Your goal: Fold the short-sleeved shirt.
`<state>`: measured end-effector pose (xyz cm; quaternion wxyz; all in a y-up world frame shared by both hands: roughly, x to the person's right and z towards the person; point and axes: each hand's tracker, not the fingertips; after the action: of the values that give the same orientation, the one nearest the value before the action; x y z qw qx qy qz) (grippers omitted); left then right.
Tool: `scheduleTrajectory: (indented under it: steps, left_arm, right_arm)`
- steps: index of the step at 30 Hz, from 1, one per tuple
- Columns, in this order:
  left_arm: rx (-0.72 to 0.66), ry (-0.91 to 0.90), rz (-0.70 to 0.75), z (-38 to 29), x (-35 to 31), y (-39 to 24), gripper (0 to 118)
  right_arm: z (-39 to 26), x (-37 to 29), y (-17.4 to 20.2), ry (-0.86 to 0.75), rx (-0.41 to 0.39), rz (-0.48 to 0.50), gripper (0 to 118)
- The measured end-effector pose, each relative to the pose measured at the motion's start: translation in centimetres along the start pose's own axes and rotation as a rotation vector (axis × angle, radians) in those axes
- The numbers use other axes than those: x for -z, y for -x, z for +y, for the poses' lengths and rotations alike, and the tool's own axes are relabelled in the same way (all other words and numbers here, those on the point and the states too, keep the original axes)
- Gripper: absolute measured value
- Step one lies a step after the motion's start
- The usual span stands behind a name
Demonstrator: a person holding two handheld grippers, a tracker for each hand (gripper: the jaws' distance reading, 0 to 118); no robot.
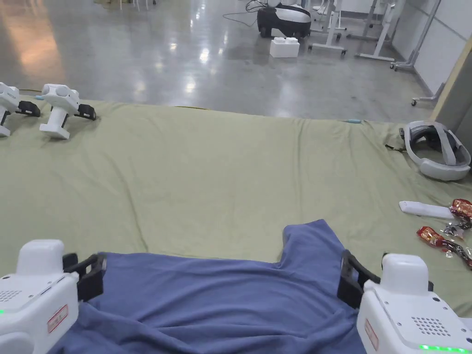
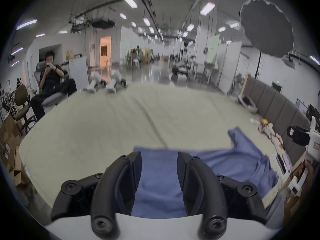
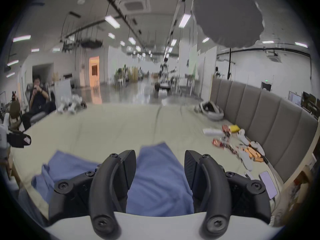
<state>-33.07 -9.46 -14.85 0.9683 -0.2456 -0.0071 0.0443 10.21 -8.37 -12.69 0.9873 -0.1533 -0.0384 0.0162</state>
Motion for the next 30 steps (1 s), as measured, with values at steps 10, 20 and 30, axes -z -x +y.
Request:
scheduleTrajectory:
  steps: [10, 20, 30]
  left_arm:
    - [0.015, -0.255, 0.044, 3.7, -2.2, -4.4, 12]
    - [0.105, -0.145, 0.040, 4.2, 1.0, -2.1, 1]
    - [-0.035, 0.401, 0.012, 3.0, 14.5, 4.7, 2]
  right_arm:
    - [3.6, 0.6, 4.2, -0.221, 0.022, -0.022, 19]
    - [3.7, 0.9, 5.2, -0.228, -0.023, 0.020, 6]
    - [2.9, 3.0, 4.1, -0.119, 0.025, 0.051, 6]
